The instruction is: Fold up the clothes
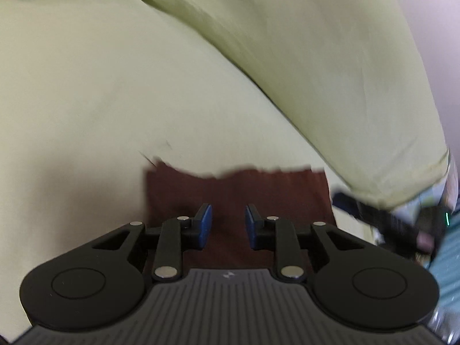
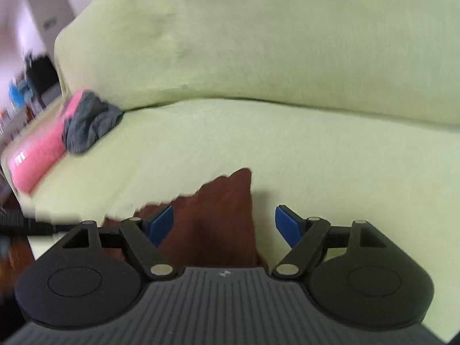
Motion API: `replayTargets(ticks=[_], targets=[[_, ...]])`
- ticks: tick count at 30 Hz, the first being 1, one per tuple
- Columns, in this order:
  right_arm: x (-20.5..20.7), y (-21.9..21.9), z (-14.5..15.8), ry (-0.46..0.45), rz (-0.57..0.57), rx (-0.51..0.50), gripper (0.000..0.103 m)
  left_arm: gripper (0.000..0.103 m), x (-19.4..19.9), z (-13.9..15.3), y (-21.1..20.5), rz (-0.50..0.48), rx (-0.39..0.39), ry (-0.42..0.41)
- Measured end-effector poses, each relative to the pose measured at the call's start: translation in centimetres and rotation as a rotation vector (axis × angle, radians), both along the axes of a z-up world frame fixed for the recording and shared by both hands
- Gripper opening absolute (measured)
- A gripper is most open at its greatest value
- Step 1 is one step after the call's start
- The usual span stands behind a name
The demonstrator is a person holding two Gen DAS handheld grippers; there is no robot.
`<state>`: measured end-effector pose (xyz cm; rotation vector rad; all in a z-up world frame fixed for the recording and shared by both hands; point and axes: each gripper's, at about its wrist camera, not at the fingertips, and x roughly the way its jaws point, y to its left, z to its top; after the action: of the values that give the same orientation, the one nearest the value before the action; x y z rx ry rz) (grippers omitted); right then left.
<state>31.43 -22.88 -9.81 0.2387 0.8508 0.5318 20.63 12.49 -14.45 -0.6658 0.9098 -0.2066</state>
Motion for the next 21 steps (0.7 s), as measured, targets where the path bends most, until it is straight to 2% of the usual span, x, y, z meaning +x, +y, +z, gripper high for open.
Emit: replayTargets(ticks=[1,2,3,5,7,8,9,10,11,12,14,16,17,19,21], targets=[[0.4,0.1,-0.5,0.01,-0.002,0.024,0.02,0.03,0.4,-1.1,-0.6,0.007,0.023,0.014],[1.0,0.3,-1.3,0.027,-0.003,0.031,0.014,0.021,0.7,-1.8,-0.9,0.021,0.056,0.008],[1.5,0.4,-1.8,0.034,-0.018,0.01,0.014,0.016,0.8,-2.2,-1.0,0.042,0.09,-0.031],[1.9,0.3,-2.7,0.017,-0.093,-0.083,0.013,0.008,2.5,-2.9,-1.4,0.078,0.136,-0.047],[1.7,-0.5,-3.7,0.049,-0.125,-0.088,0.014,0.008,3.8,-2.8,-1.5,0.082,0.18,-0.049],[1.7,-0.9,-4.2,0.068,-0.138,-0.085,0.014,0.008,4.6,-2.4,-1.7,0.073,0.22,-0.044],[1.1,-1.4,-4.1,0.043,-0.149,-0.081,0.015,0.009,5.1,-1.5,-2.0,0.074,0.288,-0.049],[0.7,-1.7,-3.8,0.023,-0.166,-0.086,0.02,0.013,5.0,-0.9,-1.6,0.08,0.328,-0.056],[-0.2,-2.3,-2.9,-0.011,-0.198,-0.094,0.022,0.025,4.8,0.3,-1.4,0.1,0.397,-0.079],[-1.2,-2.9,-1.8,-0.049,-0.233,-0.103,0.024,0.029,4.3,1.2,-1.2,0.117,0.409,-0.098],[-2.8,-3.7,0.0,-0.116,-0.223,-0.046,0.027,0.03,3.2,2.3,-0.7,0.128,0.361,-0.095],[-5.6,-3.3,1.6,-0.139,-0.111,0.074,0.027,0.03,2.0,2.7,-1.7,0.093,0.272,-0.087],[-6.2,-2.9,1.7,-0.139,-0.084,0.086,0.027,0.031,1.5,2.9,-2.4,0.069,0.231,-0.091],[-7.8,-1.6,1.2,-0.131,-0.019,0.067,0.024,0.033,0.4,3.4,-3.1,0.018,0.202,-0.096],[-8.6,-0.8,-2.0,-0.064,-0.069,-0.029,0.024,0.033,0.5,2.7,-5.3,-0.019,0.199,-0.089]])
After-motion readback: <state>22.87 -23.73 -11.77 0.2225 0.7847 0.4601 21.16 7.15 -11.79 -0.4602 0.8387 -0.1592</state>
